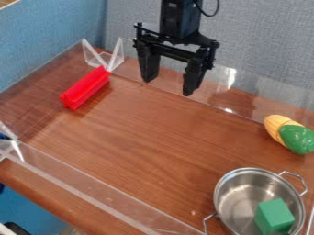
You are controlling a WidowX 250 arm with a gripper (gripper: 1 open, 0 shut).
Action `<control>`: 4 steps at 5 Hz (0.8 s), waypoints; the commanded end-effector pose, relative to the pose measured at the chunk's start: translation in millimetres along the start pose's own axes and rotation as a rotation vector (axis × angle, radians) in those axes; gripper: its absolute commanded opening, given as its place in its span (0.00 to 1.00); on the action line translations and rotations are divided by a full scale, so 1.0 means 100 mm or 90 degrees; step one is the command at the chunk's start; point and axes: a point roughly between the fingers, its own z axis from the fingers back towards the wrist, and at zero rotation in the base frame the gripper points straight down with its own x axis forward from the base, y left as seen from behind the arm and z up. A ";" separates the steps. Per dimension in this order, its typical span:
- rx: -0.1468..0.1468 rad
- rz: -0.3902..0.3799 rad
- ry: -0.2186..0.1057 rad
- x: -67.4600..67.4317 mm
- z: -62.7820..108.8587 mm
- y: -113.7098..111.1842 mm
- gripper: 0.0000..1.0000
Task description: Push the yellow object to the left side of the table
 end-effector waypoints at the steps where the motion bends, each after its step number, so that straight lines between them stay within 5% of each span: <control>1: 0.000 -0.033 0.012 0.07 0.00 0.02 1.00; 3: -0.003 -0.145 0.013 0.26 -0.32 -0.39 1.00; 4: 0.005 -0.210 -0.001 0.45 -0.44 -0.79 1.00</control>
